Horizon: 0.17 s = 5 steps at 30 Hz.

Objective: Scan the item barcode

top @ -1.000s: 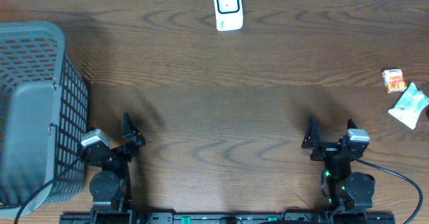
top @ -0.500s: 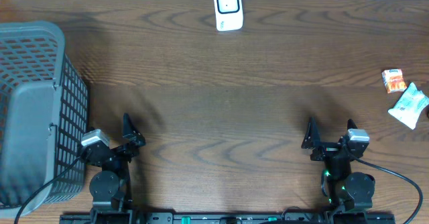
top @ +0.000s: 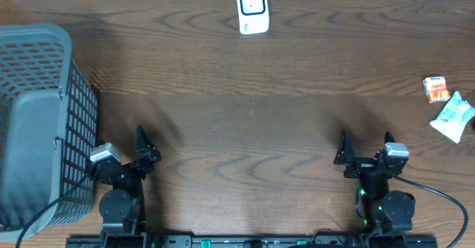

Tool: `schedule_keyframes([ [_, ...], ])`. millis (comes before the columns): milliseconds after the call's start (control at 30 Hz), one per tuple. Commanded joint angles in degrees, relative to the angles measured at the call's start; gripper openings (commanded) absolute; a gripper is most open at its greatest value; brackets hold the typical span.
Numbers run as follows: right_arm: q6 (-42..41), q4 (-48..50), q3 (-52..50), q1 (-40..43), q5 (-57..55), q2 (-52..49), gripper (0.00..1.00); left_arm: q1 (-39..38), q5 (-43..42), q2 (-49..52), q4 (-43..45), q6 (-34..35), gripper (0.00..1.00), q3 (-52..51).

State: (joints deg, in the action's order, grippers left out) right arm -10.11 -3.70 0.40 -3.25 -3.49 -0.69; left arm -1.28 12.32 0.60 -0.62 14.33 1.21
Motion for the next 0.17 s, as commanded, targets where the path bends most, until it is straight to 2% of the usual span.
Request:
schedule_keyframes([
  [0,-0.74,-0.17,-0.09,-0.39,-0.5,0.37,0.99,0.24,0.52,-0.37,-2.32,-0.92,0.98,-0.98],
  [133,-0.74,-0.2,-0.09,-0.39,-0.5,0.37,0.99,0.24,0.52,-0.37,-2.32,-0.9,0.98,-0.98],
])
